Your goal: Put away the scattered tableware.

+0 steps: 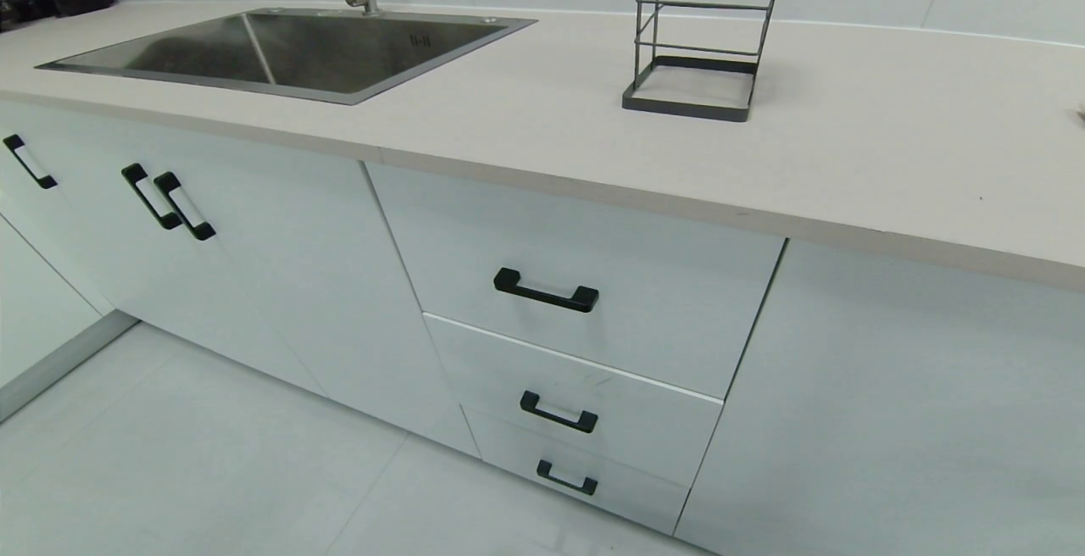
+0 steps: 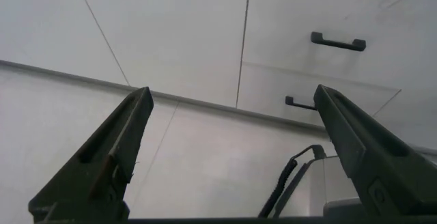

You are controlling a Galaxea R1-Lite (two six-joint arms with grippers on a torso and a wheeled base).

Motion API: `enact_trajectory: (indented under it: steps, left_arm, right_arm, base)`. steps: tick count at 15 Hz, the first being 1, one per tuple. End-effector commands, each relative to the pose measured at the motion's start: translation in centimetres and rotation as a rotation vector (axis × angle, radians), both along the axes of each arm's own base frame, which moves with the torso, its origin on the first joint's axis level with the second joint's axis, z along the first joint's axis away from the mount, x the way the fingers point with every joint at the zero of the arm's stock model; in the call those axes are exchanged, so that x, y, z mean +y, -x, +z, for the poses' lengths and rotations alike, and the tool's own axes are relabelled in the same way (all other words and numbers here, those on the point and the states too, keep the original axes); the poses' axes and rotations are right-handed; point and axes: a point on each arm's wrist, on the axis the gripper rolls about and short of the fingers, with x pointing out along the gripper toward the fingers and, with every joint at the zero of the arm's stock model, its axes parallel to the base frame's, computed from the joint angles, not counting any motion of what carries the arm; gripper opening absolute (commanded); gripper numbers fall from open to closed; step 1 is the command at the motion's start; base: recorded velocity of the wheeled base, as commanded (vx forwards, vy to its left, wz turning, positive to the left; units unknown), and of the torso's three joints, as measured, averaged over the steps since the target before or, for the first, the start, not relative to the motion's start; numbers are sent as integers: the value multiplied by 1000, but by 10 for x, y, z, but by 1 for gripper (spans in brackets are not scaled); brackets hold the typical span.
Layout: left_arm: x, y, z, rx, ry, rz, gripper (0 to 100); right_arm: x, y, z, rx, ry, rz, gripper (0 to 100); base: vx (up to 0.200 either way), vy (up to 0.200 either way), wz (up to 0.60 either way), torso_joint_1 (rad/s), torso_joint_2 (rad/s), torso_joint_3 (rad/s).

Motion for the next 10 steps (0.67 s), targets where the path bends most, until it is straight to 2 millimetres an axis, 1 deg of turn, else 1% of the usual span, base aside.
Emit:
enact_trajectory:
  steps: [1, 3, 10]
  left_arm:
    - [-2, 5, -1, -62, -28, 117, 100]
    - [-1, 7, -2, -88, -17, 97, 100]
    - [-1, 7, -2, -90, 49, 98, 100]
  right_arm:
    - [0, 0, 0, 2, 2, 1, 100]
    - [0, 0, 0, 1, 0, 1, 100]
    - [0, 0, 0, 2, 3, -1, 100]
  base:
    - [0, 0, -600, -2, -2, 2]
    - [0, 0, -600, 0, 0, 0]
    - [0, 0, 0, 0, 0, 0]
